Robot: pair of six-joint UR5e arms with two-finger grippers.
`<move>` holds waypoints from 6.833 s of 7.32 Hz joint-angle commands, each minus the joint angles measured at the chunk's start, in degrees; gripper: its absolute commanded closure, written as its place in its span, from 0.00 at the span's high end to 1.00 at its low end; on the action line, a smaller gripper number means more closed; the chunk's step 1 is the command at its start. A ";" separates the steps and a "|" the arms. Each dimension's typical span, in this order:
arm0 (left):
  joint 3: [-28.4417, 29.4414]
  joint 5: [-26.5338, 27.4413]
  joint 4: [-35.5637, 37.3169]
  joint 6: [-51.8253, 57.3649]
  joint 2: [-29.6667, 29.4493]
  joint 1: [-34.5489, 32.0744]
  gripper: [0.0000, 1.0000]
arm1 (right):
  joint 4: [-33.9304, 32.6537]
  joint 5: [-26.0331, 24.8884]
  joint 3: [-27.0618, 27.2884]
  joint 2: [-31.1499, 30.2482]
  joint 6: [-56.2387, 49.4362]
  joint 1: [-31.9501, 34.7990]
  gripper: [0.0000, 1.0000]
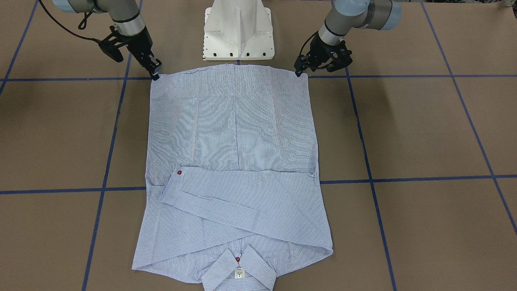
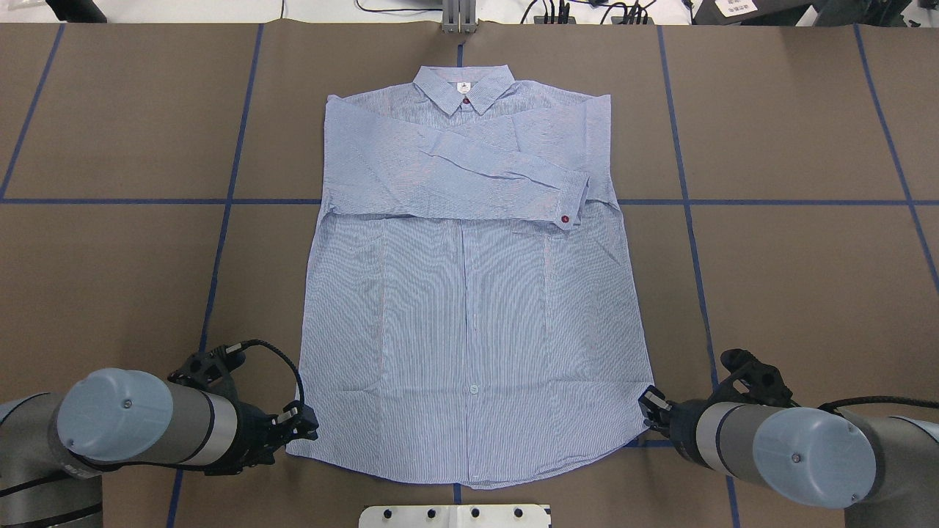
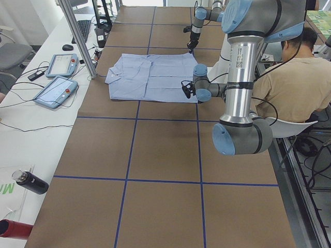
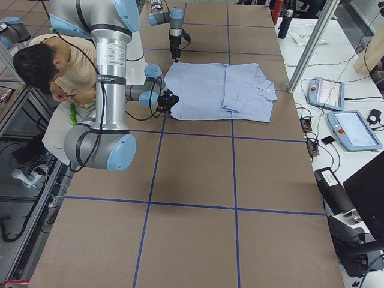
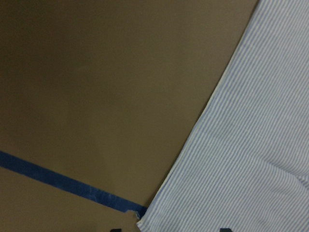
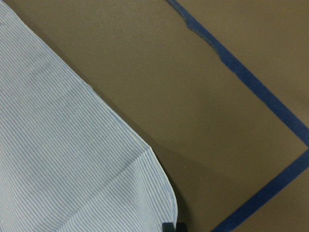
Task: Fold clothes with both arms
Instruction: 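Lower the left gripper to its nearest hem corner while the right gripper waits, then grasp both hem corners nearest the robot with both grippers, then lift the hem with both grippers and fold it toward the collar, then lower the hem onto the collar and open both grippers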
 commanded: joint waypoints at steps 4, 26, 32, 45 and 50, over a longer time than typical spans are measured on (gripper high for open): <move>1.80 1.27 0.00 -1.35 -0.86 1.20 0.69 | 0.00 -0.18 -0.11 -0.27 0.03 -0.02 0.00; -5.72 -8.86 7.65 8.70 -10.41 -24.21 0.00 | -8.38 23.36 -2.27 15.04 -8.63 29.03 0.00; 15.82 -9.36 4.15 15.09 -22.47 -34.12 0.00 | -21.01 25.22 -28.27 37.76 -33.43 44.27 0.00; 52.24 -3.29 -20.92 14.91 -36.81 -37.82 0.33 | -2.84 21.52 -61.44 51.50 -34.69 42.70 0.37; 49.11 -3.55 -20.75 14.65 -36.64 -38.26 0.41 | 2.36 21.70 -53.43 45.49 -29.09 42.53 0.70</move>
